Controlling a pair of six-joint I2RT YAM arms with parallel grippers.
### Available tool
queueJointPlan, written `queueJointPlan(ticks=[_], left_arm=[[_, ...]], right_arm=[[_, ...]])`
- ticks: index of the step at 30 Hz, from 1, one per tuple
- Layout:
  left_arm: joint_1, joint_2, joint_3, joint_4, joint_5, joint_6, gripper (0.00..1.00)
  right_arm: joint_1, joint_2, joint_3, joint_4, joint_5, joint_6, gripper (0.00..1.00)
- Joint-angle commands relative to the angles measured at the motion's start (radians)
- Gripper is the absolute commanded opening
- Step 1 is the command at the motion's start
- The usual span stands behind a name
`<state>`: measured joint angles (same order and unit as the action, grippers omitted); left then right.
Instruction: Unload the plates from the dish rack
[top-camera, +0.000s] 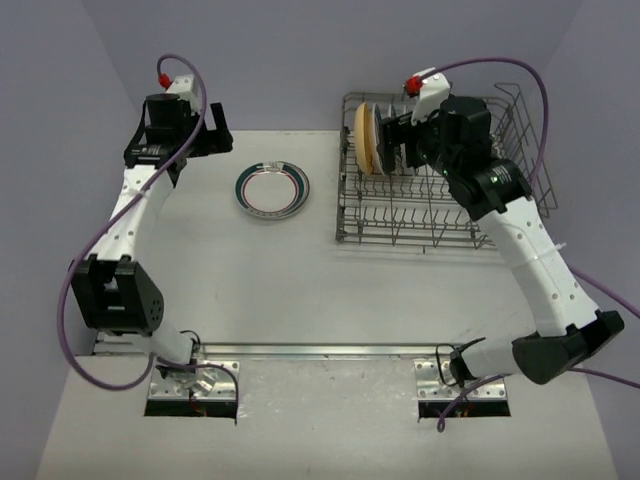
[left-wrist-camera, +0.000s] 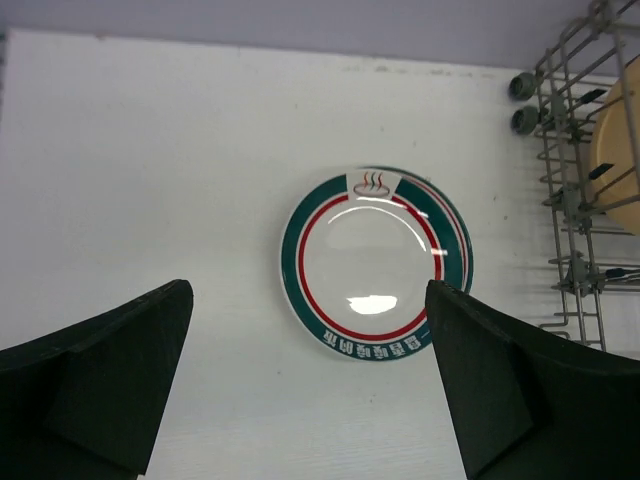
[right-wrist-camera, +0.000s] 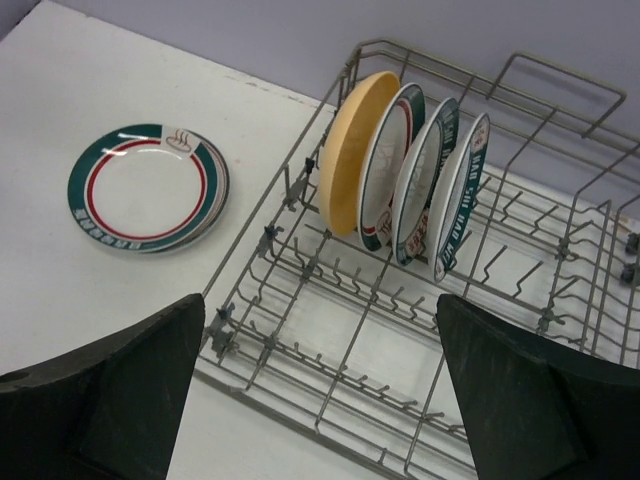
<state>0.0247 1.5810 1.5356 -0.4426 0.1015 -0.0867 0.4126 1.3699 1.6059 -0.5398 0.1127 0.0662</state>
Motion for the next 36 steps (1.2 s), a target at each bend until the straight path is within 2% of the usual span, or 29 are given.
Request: queueJointPlan(ticks=[1,3,6,10,22,28,36], left_arm=[[-0.046,-0.157,-0.105,0.036,-0.251,0.134,1.0],[-0.045,-0.209,-0.145,0.011,-0.218,0.14,1.0],[-0.048,-0.272,-0.213,0.008,-0.155,0.143,1.0],[-0.047,-0.322,-0.26,0.009,-0.086,0.133,1.0],[-0.048,-0.283,-0.282,0.007,-0.057,0.101,1.0],[-0.049,-0.28,-0.29,-0.004,-0.016,0.056,1.0],[-0.049,-0.261,-0.294,0.004,-0.03,0.069,1.0]], right_arm=[[-0.136,0.12,0.105,-0.054,-0.149,0.139,0.94],[-0.201,0.216,0.167,-0.073,-0.235,0.107,0.88],[-0.236,0.295,0.204,-0.08,-0.261,0.058,0.77],[-0.249,0.382,0.259,-0.081,-0.243,-0.005,0.7],[-0.29,0.611,0.392,-0.078,-0.212,-0.057,0.65],[-0.305,0.694,0.428,-0.043,-0.183,-0.111,0.58],[-0.305,0.81,0.481,0.001,-0.137,-0.153,0.54]])
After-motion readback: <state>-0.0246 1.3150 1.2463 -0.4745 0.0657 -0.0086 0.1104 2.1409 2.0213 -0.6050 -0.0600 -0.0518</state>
